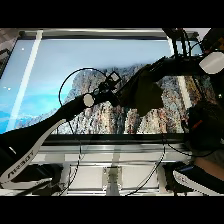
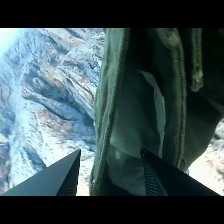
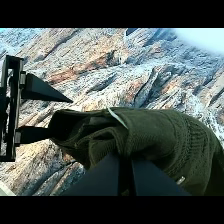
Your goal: Fold the clothes and pants, and hang the long-sleeved shirts on hangers.
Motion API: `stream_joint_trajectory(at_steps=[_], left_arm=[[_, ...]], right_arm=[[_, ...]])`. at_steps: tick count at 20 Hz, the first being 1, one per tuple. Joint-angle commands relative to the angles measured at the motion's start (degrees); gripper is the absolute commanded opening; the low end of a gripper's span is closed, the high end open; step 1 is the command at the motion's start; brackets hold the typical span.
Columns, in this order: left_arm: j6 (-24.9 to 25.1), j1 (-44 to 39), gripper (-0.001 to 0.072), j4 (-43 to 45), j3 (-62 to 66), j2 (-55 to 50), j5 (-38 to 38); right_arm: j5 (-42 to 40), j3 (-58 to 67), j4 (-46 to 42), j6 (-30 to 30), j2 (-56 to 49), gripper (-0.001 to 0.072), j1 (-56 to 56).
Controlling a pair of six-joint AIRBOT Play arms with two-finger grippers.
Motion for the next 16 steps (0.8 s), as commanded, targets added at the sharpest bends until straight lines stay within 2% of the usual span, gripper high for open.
stream_joint_trajectory(at_steps=[1, 9, 10, 11, 15, 16], left_arm=[[0.0, 0.8, 0.0428, -3.2, 0.0, 0.1, -0.7], [0.0, 1.1, 0.0425, -3.2, 0.0, -3.8, -0.2], [0.0, 1.2, 0.0396, -3.2, 0.0, -4.2, 0.0], [0.0, 1.2, 0.0334, -3.1, 0.0, -4.6, 0.2], [0.0, 1.1, 0.0325, -3.1, 0.0, -5.5, 2.6], [0.0, 1.1, 0.0214, -3.1, 0.0, -5.7, 3.1]], right_arm=[[0.1, 0.0, 0.0, -0.1, 0.0, 0.003, 0.0], [0.1, 0.0, 2.5, -0.1, 0.0, 0.0031, 0.0], [0.1, 0.0, 2.8, -0.1, 0.0, 0.0031, 0.0], [0.1, 0.0, 3.1, -0.1, 0.0, 0.003, 0.0], [0.2, 0.0, 3.9, -0.1, 0.0, 0.003, 0.0], [0.2, 0.0, 4.3, -0.1, 0.0, 0.0031, 0.0]])
